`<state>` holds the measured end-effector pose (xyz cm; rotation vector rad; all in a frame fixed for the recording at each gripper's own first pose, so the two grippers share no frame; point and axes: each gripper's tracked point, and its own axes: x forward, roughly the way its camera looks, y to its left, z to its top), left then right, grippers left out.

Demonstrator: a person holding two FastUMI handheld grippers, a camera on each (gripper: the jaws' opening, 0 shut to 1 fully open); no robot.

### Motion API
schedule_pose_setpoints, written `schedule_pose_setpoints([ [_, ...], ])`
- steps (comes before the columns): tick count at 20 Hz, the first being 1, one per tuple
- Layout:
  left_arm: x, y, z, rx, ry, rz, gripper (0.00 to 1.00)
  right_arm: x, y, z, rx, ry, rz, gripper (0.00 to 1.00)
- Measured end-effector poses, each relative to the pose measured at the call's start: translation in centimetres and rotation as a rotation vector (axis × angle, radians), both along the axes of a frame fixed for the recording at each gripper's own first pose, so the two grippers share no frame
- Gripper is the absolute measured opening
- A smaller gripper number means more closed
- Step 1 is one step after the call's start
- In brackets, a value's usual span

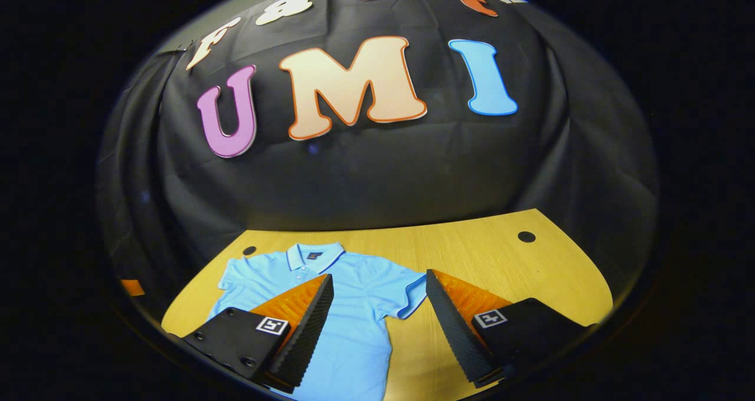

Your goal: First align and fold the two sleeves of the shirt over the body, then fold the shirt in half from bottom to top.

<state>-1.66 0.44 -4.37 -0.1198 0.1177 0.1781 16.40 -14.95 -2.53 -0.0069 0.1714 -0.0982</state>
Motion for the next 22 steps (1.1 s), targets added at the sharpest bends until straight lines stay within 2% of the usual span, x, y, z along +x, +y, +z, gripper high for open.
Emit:
schedule_pose_setpoints([
  [3,-0.2,0.3,0.2,-0.049,-0.008,0.029,0.95,4.3,-1.7,-3.4,0.010,0.060,-0.019,0.98],
  [8,0.2,1.4,0.2,-0.055,-0.009,0.087,0.95,10.0,-4.7,-8.5,-0.002,0.150,-0.058,0.94],
  [9,0.3,1.3,0.3,-0.068,-0.009,0.092,0.95,10.7,-4.9,-9.6,0.005,0.168,-0.064,0.98],
  [10,0.5,1.2,0.2,-0.076,-0.010,0.097,0.95,11.4,-5.3,-10.4,0.011,0.182,-0.070,0.98],
  [15,1.0,1.1,-0.7,-0.070,0.005,0.117,0.95,13.2,-6.4,-12.3,-0.002,0.195,-0.085,0.98],
  [16,1.2,0.9,-1.0,-0.071,0.010,0.113,0.95,13.5,-6.5,-12.4,-0.003,0.194,-0.086,0.94],
  [21,1.8,0.8,-1.1,-0.083,0.017,0.116,0.95,13.9,-6.9,-14.0,-0.016,0.227,-0.083,0.98],
  [22,1.7,0.8,-1.2,-0.080,0.017,0.118,0.95,13.9,-7.0,-14.3,-0.021,0.234,-0.081,0.90],
])
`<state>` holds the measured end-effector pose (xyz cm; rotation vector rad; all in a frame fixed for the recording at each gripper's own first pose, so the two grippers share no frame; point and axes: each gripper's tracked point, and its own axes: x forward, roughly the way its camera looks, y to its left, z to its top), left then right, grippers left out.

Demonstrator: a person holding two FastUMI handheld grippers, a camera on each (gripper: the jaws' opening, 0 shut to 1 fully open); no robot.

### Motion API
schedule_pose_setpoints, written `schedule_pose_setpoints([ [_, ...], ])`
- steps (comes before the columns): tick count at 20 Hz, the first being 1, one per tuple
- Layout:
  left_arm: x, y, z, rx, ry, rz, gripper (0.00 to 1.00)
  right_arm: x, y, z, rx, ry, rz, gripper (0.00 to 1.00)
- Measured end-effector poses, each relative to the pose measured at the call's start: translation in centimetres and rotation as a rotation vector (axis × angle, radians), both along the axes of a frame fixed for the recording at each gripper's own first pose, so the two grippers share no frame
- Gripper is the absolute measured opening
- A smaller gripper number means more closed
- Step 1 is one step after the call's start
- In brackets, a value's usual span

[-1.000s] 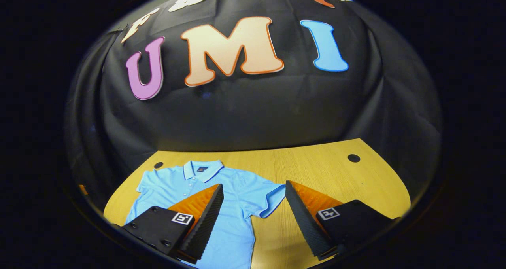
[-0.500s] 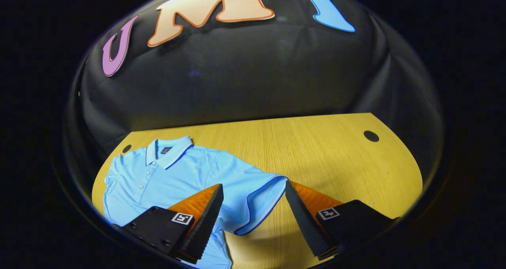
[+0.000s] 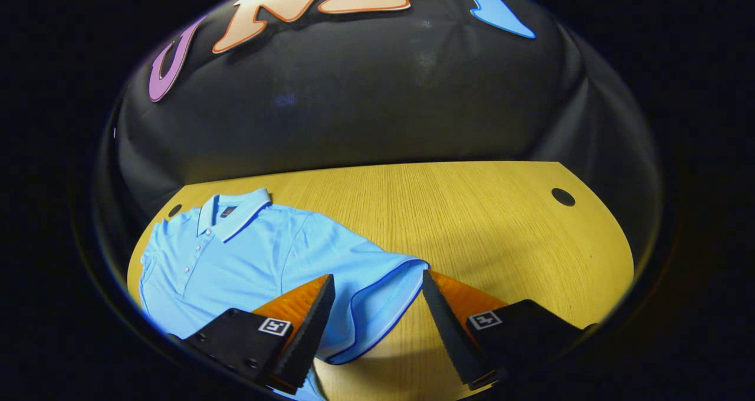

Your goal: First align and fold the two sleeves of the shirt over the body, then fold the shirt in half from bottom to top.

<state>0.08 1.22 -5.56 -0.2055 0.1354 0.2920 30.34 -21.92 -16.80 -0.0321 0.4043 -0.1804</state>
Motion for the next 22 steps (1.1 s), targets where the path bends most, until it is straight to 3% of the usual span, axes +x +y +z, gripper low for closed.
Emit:
schedule_pose_setpoints([
  [1,0.0,0.1,0.0,0.001,0.002,0.002,0.95,-0.1,0.1,-0.5,0.002,0.013,0.005,0.89],
  [7,0.0,0.3,-0.2,-0.016,0.006,0.009,0.95,0.1,1.2,-1.0,0.002,0.017,0.036,0.42],
  [8,-0.2,0.4,-0.5,-0.019,0.009,0.008,0.95,0.2,1.4,-1.0,0.004,0.013,0.037,0.23],
  [10,-0.3,0.6,-0.7,-0.024,0.013,0.007,0.95,0.2,1.7,-1.0,0.005,0.012,0.035,0.08],
  [12,-0.4,0.6,-0.6,-0.020,0.015,0.006,0.95,0.3,1.8,-0.9,0.012,0.012,0.024,0.03],
  [16,-0.4,0.7,-0.3,-0.019,0.013,-0.005,0.95,0.4,2.9,1.1,0.073,-0.030,0.021,0.03],
  [22,-0.4,0.9,0.1,-0.028,0.001,-0.027,0.95,0.3,11.7,5.9,0.279,-0.142,0.192,0.02],
])
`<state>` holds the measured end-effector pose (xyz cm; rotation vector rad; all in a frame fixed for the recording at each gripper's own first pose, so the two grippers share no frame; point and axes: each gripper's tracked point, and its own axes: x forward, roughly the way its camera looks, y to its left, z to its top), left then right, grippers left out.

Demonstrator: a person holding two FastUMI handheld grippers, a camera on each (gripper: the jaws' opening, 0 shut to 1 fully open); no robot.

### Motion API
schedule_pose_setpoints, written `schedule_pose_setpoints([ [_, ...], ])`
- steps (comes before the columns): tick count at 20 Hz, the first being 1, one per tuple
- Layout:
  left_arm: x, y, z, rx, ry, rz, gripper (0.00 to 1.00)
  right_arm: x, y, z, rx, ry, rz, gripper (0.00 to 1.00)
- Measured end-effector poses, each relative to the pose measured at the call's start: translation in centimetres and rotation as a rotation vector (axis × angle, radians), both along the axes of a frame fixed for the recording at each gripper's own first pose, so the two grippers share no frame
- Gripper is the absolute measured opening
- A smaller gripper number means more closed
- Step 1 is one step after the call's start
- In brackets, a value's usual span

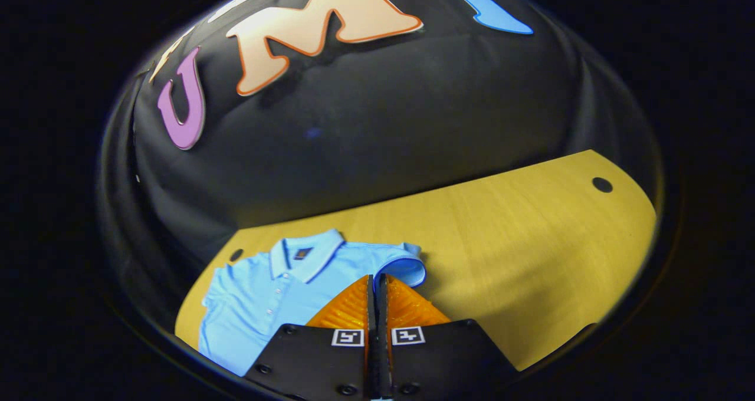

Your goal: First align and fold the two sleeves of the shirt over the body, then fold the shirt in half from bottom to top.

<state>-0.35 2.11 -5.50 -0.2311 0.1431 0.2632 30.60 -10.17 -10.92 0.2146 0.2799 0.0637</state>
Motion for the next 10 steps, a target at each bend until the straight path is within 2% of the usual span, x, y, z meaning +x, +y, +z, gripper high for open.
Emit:
schedule_pose_setpoints([
  [4,0.1,0.2,-0.3,-0.004,0.002,-0.018,0.95,0.6,6.3,-2.5,0.065,0.051,0.125,0.03],
  [9,0.6,0.6,-0.9,-0.016,0.013,-0.040,0.95,0.8,10.6,-5.4,0.097,0.104,0.171,0.02],
  [10,0.7,0.9,-1.0,-0.018,0.016,-0.045,0.95,0.6,11.4,-5.7,0.117,0.116,0.185,0.06],
])
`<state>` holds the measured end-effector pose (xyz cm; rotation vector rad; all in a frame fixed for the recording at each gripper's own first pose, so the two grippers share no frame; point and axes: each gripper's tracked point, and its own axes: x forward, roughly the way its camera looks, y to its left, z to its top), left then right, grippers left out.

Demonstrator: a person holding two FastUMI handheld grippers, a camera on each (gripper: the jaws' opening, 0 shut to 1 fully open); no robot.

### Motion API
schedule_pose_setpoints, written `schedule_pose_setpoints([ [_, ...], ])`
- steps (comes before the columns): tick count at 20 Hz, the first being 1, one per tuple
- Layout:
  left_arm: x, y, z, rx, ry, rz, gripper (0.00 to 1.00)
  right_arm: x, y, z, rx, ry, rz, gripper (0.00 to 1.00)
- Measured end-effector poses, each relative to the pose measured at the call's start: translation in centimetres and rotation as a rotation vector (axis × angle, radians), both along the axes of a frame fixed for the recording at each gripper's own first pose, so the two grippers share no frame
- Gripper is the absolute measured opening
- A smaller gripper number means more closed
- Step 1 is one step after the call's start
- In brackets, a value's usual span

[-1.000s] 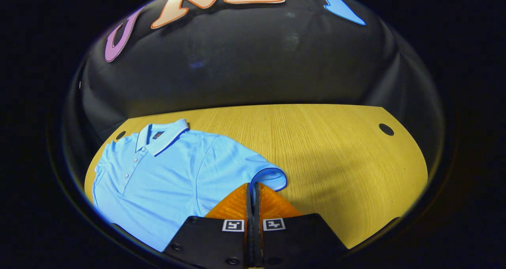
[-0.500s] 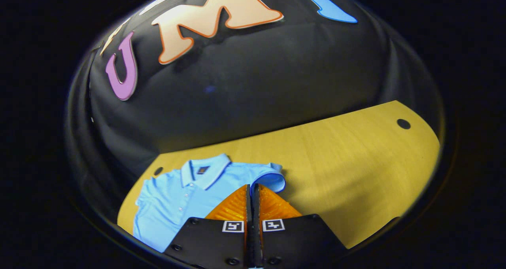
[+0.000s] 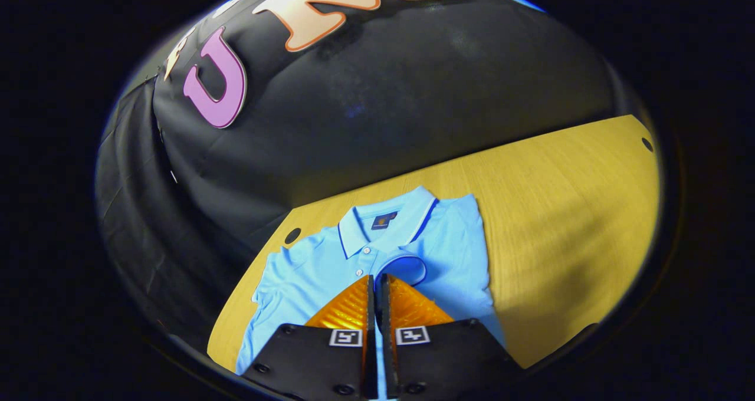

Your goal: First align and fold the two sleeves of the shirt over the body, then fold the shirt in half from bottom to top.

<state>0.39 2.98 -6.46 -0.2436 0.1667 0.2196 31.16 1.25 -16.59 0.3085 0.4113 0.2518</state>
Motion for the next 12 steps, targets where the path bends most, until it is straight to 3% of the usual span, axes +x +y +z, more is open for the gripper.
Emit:
schedule_pose_setpoints([
  [1,0.2,0.2,0.0,-0.001,0.001,-0.006,0.95,-0.3,0.7,-0.2,0.023,0.015,0.013,0.05],
  [2,0.5,0.5,0.0,-0.002,-0.001,-0.015,0.95,-0.4,1.5,-0.6,0.045,0.033,0.022,0.14],
  [4,1.4,0.9,0.3,0.004,-0.007,-0.033,0.95,-1.3,2.4,-0.3,0.071,0.055,0.039,0.53],
  [5,1.9,1.4,0.5,0.015,-0.008,-0.040,0.96,-1.8,2.7,-0.1,0.070,0.056,0.047,0.51],
  [9,5.4,3.3,1.8,0.050,-0.025,-0.089,0.96,-4.6,4.1,2.7,0.050,0.020,0.077,0.97],
  [12,9.1,5.2,2.8,0.080,-0.037,-0.113,0.95,-7.7,4.0,5.1,0.020,-0.026,0.065,0.97],
])
